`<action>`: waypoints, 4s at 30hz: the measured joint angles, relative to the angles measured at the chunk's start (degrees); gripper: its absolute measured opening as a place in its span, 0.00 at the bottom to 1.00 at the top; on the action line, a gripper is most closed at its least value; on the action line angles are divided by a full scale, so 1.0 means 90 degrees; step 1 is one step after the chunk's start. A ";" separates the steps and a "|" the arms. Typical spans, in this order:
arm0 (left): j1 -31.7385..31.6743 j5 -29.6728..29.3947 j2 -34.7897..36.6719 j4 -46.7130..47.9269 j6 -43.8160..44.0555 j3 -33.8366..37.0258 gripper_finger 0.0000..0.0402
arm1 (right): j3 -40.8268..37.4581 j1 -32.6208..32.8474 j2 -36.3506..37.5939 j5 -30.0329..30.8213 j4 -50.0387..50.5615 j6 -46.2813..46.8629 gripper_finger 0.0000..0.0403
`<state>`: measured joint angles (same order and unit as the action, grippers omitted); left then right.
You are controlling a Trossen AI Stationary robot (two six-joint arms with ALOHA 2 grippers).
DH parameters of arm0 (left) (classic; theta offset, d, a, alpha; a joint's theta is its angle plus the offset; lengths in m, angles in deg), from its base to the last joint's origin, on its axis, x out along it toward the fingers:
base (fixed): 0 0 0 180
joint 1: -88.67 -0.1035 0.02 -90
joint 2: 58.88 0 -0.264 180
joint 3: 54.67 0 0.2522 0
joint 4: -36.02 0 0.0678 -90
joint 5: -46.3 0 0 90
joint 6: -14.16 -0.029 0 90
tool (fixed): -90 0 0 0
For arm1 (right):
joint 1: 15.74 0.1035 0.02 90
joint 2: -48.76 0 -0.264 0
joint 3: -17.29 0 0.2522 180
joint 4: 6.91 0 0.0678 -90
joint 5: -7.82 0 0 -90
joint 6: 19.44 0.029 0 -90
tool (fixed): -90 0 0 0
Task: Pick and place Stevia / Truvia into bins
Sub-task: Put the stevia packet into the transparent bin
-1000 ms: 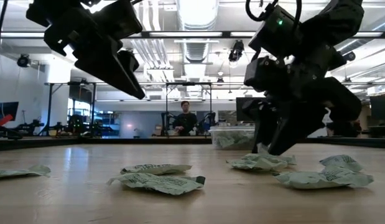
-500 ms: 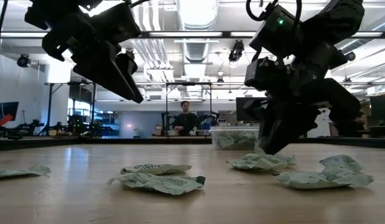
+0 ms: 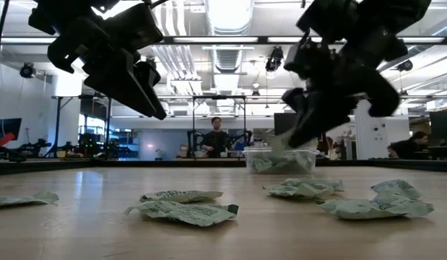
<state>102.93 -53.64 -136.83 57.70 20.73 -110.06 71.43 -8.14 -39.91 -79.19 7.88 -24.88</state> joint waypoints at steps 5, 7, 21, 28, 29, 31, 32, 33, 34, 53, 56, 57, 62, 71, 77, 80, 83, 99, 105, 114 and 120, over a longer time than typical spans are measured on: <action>0.0000 -0.0001 0.0000 -0.0007 -0.0129 0.0002 0.44 | 0.0000 -0.0012 0.0492 0.2020 0.0200 -0.0208 0.02; 0.0000 0.0000 0.0000 -0.0013 -0.0130 0.0002 0.44 | 0.0000 -0.0069 0.0649 0.2963 0.0208 -0.0234 0.02; 0.0000 -0.0001 0.0000 -0.0023 -0.0120 0.0002 0.44 | 0.0000 -0.1117 0.0646 0.2573 0.0235 0.0037 0.03; 0.0000 -0.0001 0.0000 -0.0016 -0.0112 0.0002 0.44 | 0.0000 -0.1275 0.0470 0.2118 0.0321 0.0091 0.19; 0.0000 0.0000 0.0000 -0.0017 -0.0109 0.0002 0.44 | 0.0000 -0.1275 0.0469 0.2125 0.0365 0.0093 0.22; 0.0000 -0.0001 0.0000 -0.0017 -0.0109 0.0002 0.44 | 0.0019 -0.1272 0.0494 0.2136 0.0482 0.0116 0.27; 0.0000 -0.0001 0.0000 -0.0017 -0.0109 0.0002 0.44 | 0.0034 -0.1269 0.0539 0.2135 0.0597 0.0150 0.30; 0.0000 0.0000 0.0000 -0.0017 -0.0109 0.0002 0.44 | 0.0050 -0.1263 0.0607 0.2134 0.0706 0.0197 0.32; 0.0000 -0.0001 0.0000 -0.0017 -0.0109 0.0002 0.44 | 0.0067 -0.1242 0.0686 0.2134 0.0775 0.0243 0.34; 0.0000 -0.0021 -0.0002 -0.0094 -0.0111 0.0048 0.44 | -0.0049 0.0727 0.1076 -0.1055 0.1289 0.1409 0.34; 0.0000 -0.0026 -0.0002 -0.0199 -0.0112 0.0085 0.44 | -0.0049 0.1109 0.0817 -0.1049 0.1277 0.1751 0.33; 0.0000 -0.0028 -0.0002 -0.0209 -0.0112 0.0087 0.44 | -0.0049 0.1203 0.0753 -0.1029 0.1270 0.1882 0.32; 0.0000 -0.0050 -0.0002 -0.0326 -0.0115 0.0092 0.44 | -0.0049 0.1511 0.0417 -0.0999 0.0960 0.2150 0.30; 0.0000 -0.0050 -0.0002 -0.0406 -0.0134 0.0092 0.44 | -0.0049 0.1615 -0.0350 -0.0722 0.0955 0.2067 0.28; 0.0000 -0.0048 -0.0002 -0.0407 -0.0151 0.0092 0.44 | -0.0024 0.1615 -0.0538 -0.0645 0.0962 0.2063 0.25; 0.0000 -0.0048 -0.0002 -0.0406 -0.0150 0.0092 0.44 | -0.0024 0.1615 -0.0531 -0.0619 0.0982 0.2063 0.23; 0.0000 -0.0045 -0.0002 -0.0406 -0.0151 0.0092 0.44 | -0.0029 0.1619 -0.0473 -0.0507 0.1025 0.2062 0.20; 0.0000 -0.0044 -0.0002 -0.0449 -0.0163 0.0095 0.44 | -0.0053 0.1613 -0.0188 0.0217 0.1203 0.1930 0.03; 0.0000 -0.0043 -0.0002 -0.0481 -0.0163 0.0102 0.44 | -0.0005 0.1613 -0.0017 0.1789 0.1201 0.1479 0.03; 0.0000 -0.0042 -0.0005 -0.0512 -0.0165 0.0107 0.44 | 0.0190 0.1464 0.0308 0.5588 0.1177 0.1075 0.03; 0.0000 -0.0043 -0.0005 -0.0508 -0.0165 0.0107 0.44 | 0.0188 0.0781 0.0357 0.6155 0.1180 0.1088 0.03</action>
<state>102.93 -54.02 -136.87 53.13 19.25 -109.10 73.12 -1.12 -36.69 -23.79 18.50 -15.09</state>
